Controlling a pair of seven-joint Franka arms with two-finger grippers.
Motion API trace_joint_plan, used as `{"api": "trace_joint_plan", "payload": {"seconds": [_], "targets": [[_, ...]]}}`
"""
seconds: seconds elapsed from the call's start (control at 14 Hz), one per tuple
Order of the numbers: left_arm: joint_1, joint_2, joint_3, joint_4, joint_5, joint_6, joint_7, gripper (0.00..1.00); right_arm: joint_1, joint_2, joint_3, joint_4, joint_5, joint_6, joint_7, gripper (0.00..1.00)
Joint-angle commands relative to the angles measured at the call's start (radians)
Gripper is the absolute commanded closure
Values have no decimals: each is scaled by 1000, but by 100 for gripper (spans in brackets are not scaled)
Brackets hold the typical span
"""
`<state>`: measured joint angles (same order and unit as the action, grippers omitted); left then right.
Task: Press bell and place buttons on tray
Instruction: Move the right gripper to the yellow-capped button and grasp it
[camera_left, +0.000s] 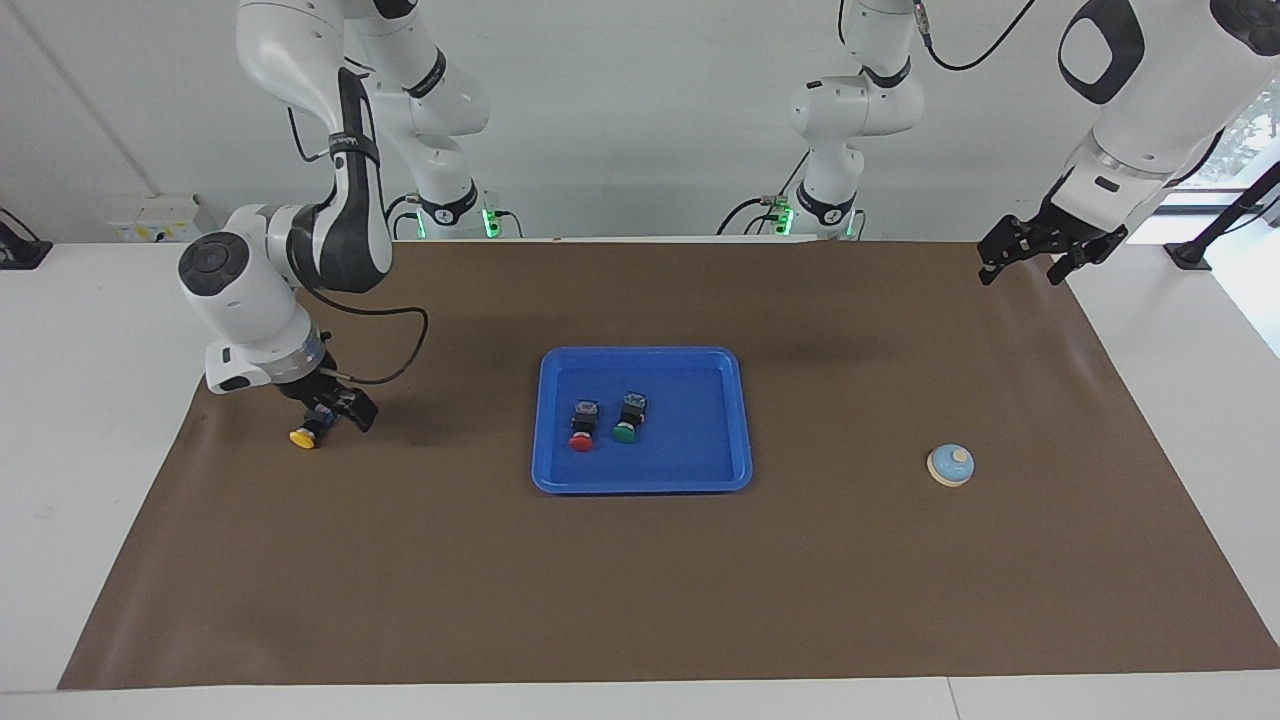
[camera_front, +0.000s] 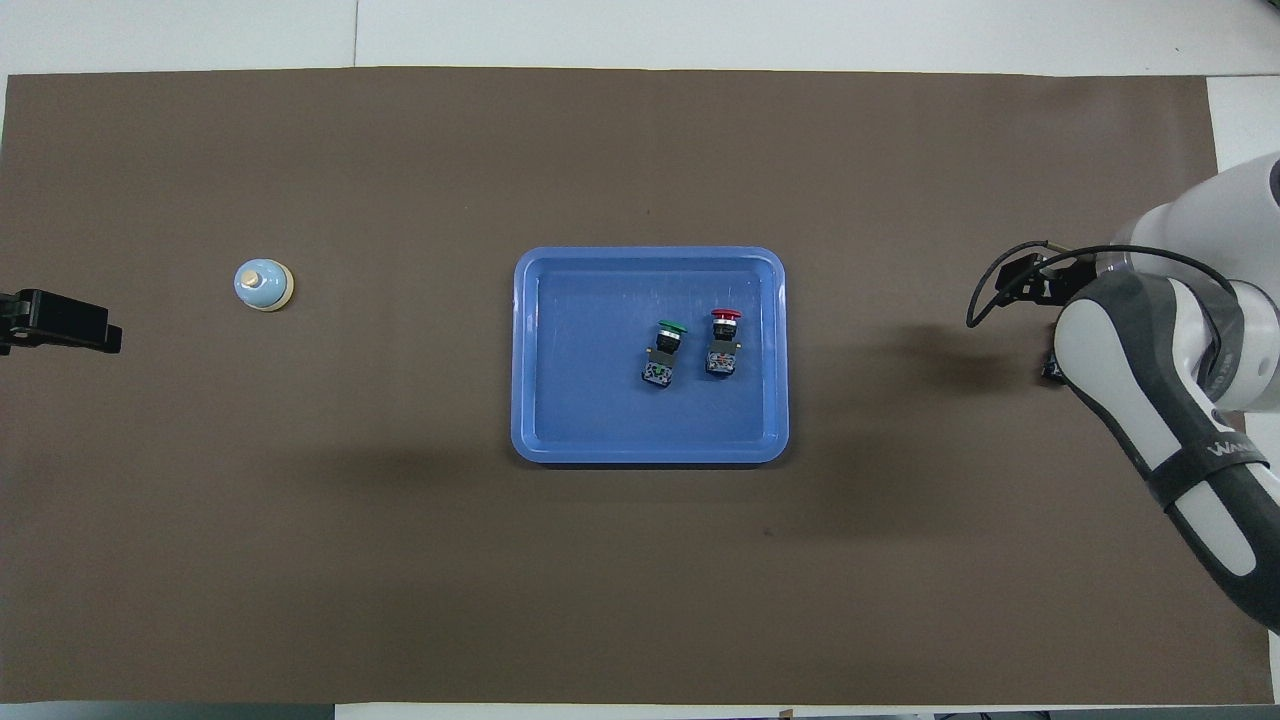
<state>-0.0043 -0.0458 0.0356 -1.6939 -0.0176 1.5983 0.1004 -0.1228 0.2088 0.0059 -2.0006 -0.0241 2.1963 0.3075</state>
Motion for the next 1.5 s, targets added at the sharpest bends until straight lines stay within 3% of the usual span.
{"api": "trace_joint_plan", "payload": {"seconds": [0.0, 0.57, 1.29, 1.36, 1.43], "targets": [[0, -6, 3, 5, 4, -15, 12, 0, -55, -57, 14, -127, -10, 105, -59, 0], [0, -6, 3, 4, 4, -15, 12, 0, -106, -35, 16, -187, -11, 207, -91, 0], [0, -6, 3, 5, 2, -15, 12, 0, -116, 21, 16, -188, -10, 283, -91, 0], [0, -6, 3, 5, 4, -15, 12, 0, -116, 21, 16, -188, -10, 284, -91, 4], [0, -6, 3, 5, 2, -14, 12, 0, -116, 21, 16, -188, -10, 284, -91, 20]]}}
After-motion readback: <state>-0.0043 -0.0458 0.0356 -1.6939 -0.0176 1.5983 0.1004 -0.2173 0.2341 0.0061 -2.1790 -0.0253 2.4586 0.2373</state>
